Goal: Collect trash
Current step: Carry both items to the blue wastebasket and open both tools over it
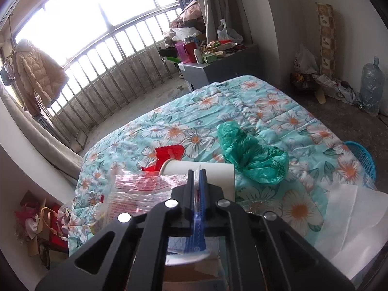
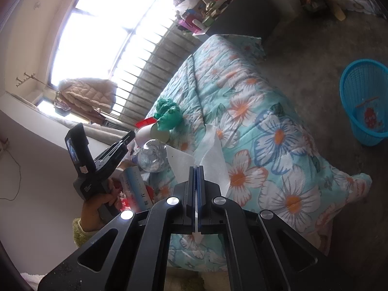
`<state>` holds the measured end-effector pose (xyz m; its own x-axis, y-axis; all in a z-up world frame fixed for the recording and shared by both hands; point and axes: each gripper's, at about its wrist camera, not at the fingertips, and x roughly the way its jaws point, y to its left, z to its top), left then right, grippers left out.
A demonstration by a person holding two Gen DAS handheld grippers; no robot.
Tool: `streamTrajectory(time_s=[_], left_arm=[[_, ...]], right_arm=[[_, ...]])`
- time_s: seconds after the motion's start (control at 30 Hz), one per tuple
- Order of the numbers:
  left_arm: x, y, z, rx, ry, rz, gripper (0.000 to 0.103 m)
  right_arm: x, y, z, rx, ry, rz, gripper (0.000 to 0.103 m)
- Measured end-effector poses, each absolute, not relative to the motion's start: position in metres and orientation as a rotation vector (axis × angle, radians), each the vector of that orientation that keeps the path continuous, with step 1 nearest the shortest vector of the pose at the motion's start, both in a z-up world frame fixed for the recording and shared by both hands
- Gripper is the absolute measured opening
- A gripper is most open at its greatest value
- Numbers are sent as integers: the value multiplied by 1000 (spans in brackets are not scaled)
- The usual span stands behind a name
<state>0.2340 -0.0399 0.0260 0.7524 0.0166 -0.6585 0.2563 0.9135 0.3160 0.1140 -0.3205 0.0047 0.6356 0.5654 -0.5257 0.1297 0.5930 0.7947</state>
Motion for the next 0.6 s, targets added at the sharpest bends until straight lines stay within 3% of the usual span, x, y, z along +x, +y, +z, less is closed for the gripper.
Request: streamTrajectory(time_s=[0.6], left_arm=[[153, 16, 164, 57, 417, -348, 0]], right_arm=[[105, -320, 35, 933, 782, 338, 0]])
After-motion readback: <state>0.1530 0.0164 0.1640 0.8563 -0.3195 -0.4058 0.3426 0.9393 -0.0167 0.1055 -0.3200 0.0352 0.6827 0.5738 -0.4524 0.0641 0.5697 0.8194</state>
